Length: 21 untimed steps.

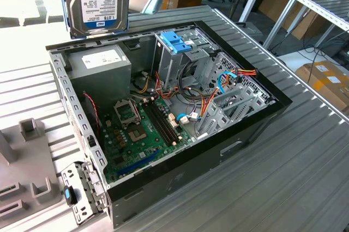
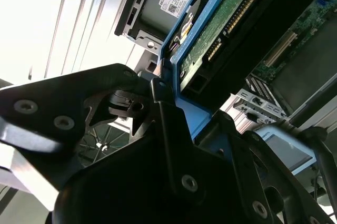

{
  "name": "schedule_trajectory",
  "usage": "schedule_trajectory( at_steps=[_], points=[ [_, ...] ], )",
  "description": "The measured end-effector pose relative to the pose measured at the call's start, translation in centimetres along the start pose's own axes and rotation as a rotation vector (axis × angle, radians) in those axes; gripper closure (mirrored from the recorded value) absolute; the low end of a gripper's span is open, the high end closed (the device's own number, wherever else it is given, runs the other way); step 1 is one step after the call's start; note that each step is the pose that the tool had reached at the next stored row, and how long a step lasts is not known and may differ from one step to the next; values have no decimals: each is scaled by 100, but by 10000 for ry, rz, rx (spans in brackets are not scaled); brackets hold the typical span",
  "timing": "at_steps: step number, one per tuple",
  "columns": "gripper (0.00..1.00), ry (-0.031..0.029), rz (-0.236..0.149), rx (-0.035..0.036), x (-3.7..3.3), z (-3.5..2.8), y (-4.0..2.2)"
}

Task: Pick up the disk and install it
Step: 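Pick up the disk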

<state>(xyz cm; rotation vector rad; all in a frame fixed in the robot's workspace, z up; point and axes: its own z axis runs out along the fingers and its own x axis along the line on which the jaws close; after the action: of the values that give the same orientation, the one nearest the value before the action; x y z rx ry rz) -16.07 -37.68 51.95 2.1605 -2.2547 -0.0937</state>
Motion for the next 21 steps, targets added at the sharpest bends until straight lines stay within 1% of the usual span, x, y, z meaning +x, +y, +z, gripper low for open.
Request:
schedule_trajectory(
  at_steps=[6, 12, 21],
  points=[
    [63, 0, 0, 1, -2, -3, -55],
    [63, 0, 0, 0, -6, -7, -138],
    [63, -1, 1, 1, -10, -12, -226]
  ],
)
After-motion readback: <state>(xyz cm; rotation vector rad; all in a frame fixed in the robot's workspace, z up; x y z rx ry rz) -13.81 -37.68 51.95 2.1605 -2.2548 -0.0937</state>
